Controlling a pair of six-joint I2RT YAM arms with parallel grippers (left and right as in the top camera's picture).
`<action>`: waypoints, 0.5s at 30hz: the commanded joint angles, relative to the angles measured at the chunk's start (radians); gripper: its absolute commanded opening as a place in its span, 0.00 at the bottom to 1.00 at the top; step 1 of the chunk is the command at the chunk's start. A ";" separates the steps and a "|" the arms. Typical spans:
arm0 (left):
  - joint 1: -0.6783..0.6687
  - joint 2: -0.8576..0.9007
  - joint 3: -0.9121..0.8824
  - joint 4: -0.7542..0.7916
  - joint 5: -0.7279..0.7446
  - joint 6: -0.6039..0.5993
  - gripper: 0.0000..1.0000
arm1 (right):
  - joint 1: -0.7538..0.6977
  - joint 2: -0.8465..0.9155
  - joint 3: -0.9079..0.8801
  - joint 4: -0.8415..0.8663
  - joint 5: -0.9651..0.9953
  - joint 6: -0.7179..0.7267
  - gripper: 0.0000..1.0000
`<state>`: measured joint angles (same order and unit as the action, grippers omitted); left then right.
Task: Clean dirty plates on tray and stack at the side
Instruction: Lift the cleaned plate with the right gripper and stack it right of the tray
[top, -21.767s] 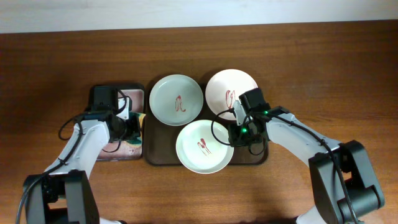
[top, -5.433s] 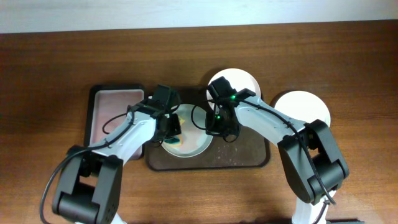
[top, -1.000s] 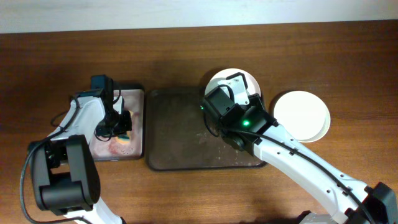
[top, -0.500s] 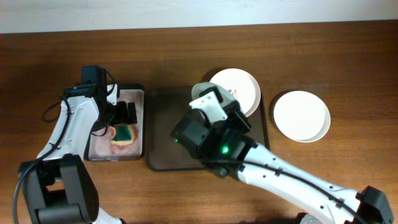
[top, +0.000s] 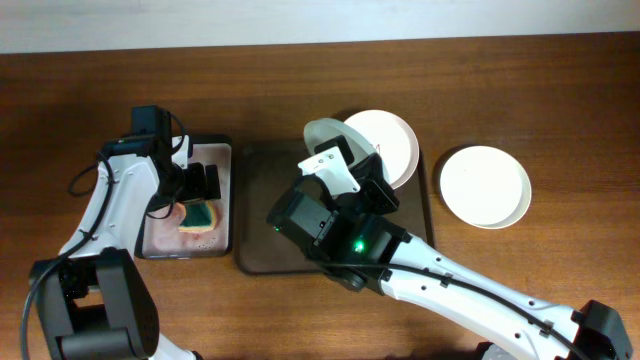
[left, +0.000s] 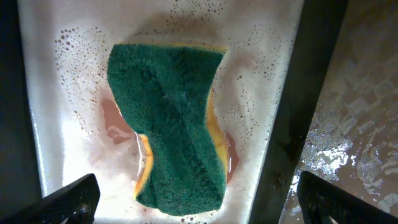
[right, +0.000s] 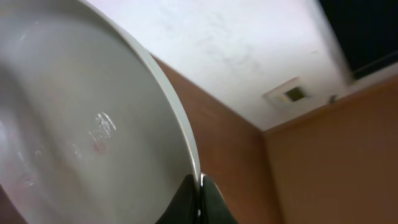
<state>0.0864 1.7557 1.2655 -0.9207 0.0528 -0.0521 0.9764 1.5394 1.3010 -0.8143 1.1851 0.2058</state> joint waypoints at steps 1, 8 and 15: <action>0.002 -0.014 0.013 -0.002 0.015 0.000 1.00 | -0.068 -0.028 0.027 -0.011 -0.225 0.145 0.04; 0.002 -0.014 0.013 -0.005 0.015 0.000 1.00 | -0.391 -0.028 0.027 -0.095 -0.577 0.351 0.04; 0.002 -0.014 0.013 -0.005 0.015 0.000 1.00 | -0.792 -0.028 0.027 -0.107 -0.961 0.357 0.04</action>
<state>0.0864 1.7557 1.2652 -0.9245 0.0559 -0.0521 0.3233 1.5387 1.3056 -0.9173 0.4618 0.5266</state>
